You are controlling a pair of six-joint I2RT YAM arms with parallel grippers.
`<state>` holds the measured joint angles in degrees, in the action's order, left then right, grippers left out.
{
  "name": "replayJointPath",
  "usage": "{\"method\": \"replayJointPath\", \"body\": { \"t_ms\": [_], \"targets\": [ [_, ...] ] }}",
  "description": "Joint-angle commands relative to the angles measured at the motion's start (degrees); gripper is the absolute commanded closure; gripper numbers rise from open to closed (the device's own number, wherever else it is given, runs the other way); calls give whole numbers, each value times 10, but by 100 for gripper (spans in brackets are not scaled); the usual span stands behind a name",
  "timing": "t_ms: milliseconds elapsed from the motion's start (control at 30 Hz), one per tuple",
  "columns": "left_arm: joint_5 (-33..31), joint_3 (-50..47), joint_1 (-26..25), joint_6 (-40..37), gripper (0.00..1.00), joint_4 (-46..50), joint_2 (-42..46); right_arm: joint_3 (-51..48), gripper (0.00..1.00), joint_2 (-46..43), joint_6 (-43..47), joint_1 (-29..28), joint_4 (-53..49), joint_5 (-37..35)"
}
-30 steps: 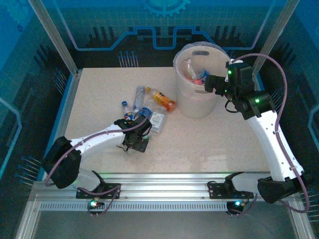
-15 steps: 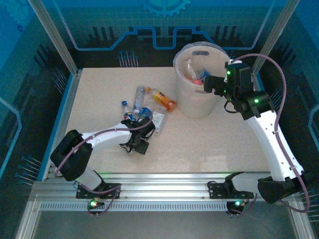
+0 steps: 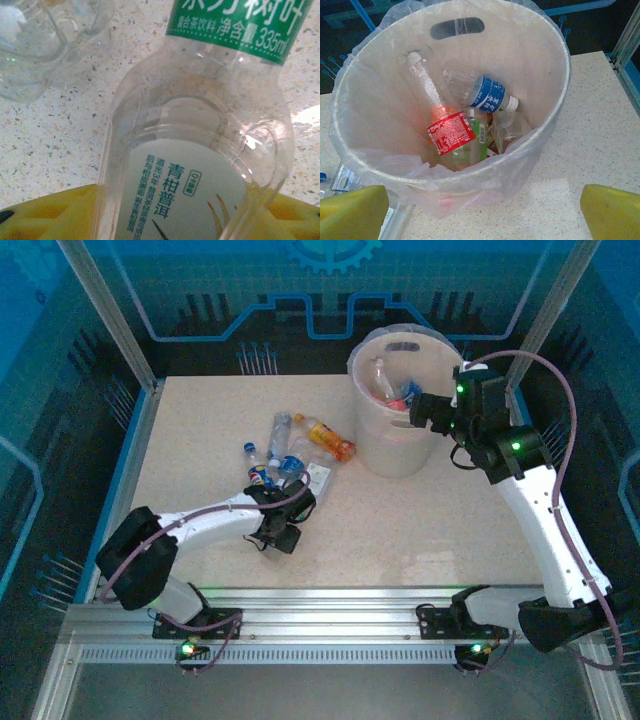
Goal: Put the plastic bottles in the bin
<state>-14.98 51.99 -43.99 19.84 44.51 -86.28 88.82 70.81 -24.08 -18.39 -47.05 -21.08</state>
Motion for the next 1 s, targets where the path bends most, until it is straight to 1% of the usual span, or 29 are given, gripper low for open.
{"method": "replayJointPath", "body": {
  "t_ms": [0, 67, 167, 233, 300, 400, 500, 600, 667, 800, 967],
  "targets": [
    [33, -7, -7, 10, 55, 1, 53, -14, 0, -12, -13, -10, 4, -12],
    [42, -7, -9, 10, 59, 1, 77, -19, 0, -14, -14, -11, 4, -11],
    [54, -5, -10, 11, 60, 0, 120, -27, 0, -18, -16, -12, 3, -6],
    [59, 0, -12, 8, 64, 0, 146, -32, 0, -21, -17, -13, 1, -3],
    [60, 7, -13, 4, 66, -6, 172, -36, 0, -23, -20, -14, -4, -2],
    [56, 25, -12, -8, 68, -33, 204, -46, 0, -30, -21, -16, -6, -1],
    [38, 55, -12, -29, 67, -78, 218, -48, 0, -39, -20, -17, -7, 2],
    [14, 100, -12, -55, 67, -124, 209, -44, 0, -45, -12, -18, -10, 21],
    [10, 135, -9, -76, 67, -163, 194, -43, 0, -50, -9, -20, -10, 30],
    [26, 221, 5, -104, 71, -223, 139, -50, 0, -64, -9, -21, -11, 32],
    [58, 366, 23, -136, 72, -267, 29, -66, 0, -79, -9, -22, -4, 32]
  ]
}}
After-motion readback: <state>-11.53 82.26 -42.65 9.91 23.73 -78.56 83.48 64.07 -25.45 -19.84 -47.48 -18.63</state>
